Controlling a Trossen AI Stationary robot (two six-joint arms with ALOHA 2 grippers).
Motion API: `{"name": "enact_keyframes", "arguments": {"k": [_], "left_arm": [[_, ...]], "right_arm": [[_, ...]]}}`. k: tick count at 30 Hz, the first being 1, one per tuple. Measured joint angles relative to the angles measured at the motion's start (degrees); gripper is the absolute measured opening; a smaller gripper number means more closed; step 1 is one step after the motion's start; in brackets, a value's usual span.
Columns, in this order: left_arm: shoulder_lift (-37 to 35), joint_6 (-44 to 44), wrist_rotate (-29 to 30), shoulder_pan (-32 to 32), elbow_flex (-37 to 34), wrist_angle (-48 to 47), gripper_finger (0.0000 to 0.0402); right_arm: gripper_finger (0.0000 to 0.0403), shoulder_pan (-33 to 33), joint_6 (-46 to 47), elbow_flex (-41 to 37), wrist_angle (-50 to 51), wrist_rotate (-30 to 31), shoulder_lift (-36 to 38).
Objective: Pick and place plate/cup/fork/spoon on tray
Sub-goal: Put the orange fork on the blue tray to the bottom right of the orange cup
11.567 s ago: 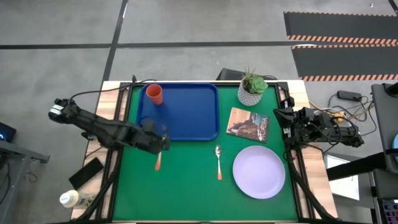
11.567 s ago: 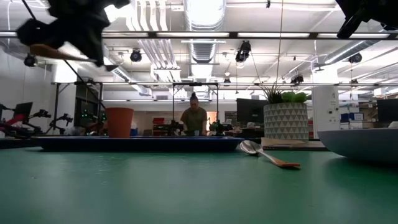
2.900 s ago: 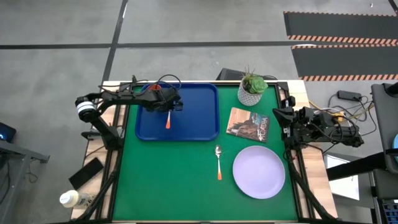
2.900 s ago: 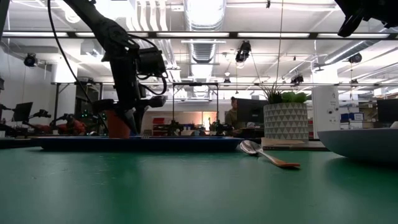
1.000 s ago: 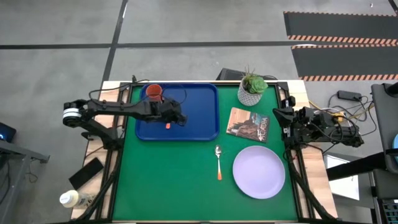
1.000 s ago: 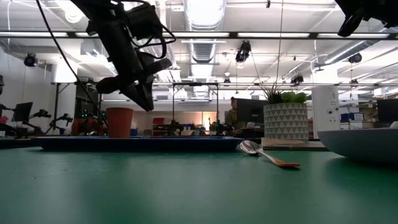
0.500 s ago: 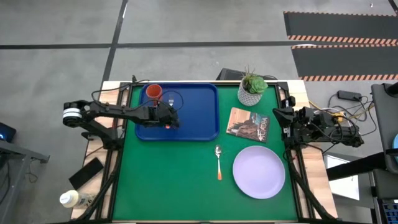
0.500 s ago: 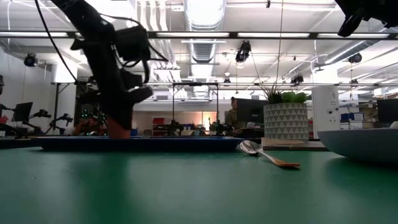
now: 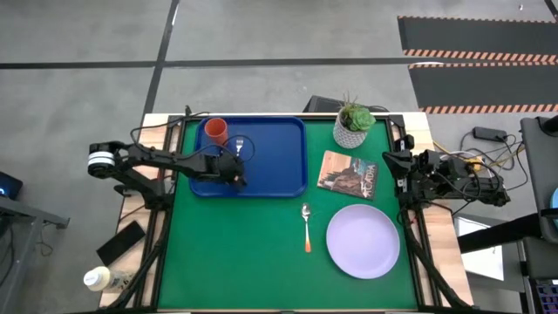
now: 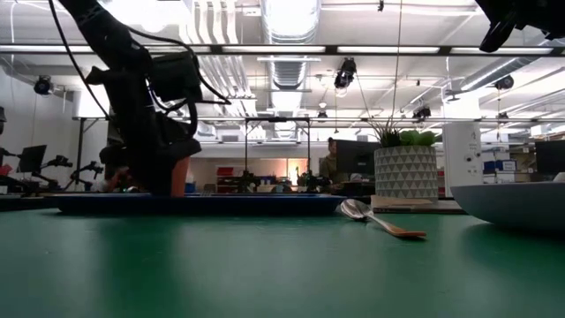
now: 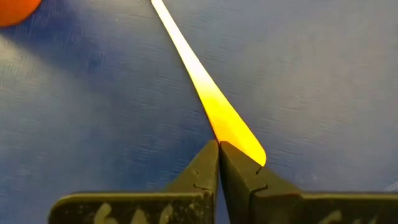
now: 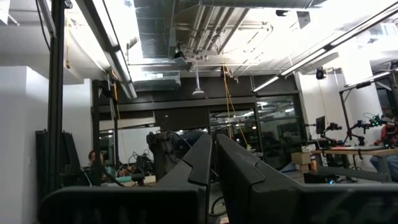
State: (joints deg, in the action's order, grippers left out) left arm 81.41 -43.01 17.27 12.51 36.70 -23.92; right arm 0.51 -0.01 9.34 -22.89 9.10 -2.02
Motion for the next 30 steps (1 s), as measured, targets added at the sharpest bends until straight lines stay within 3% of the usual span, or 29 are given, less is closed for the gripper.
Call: {"name": "enact_keyframes", "arguments": {"k": [12, 30], "left_arm": [[0.0, -0.19, -0.52, -0.09, -0.08, 4.39, 0.0], [0.0, -0.13, -3.47, -0.26, -0.3, 3.22, 0.0]], "right_arm": [[0.0018, 0.0, -0.02, 0.0, -0.01, 0.0, -0.02], [0.0018, 0.0, -0.04, 0.0, -0.01, 0.0, 0.0]]}}
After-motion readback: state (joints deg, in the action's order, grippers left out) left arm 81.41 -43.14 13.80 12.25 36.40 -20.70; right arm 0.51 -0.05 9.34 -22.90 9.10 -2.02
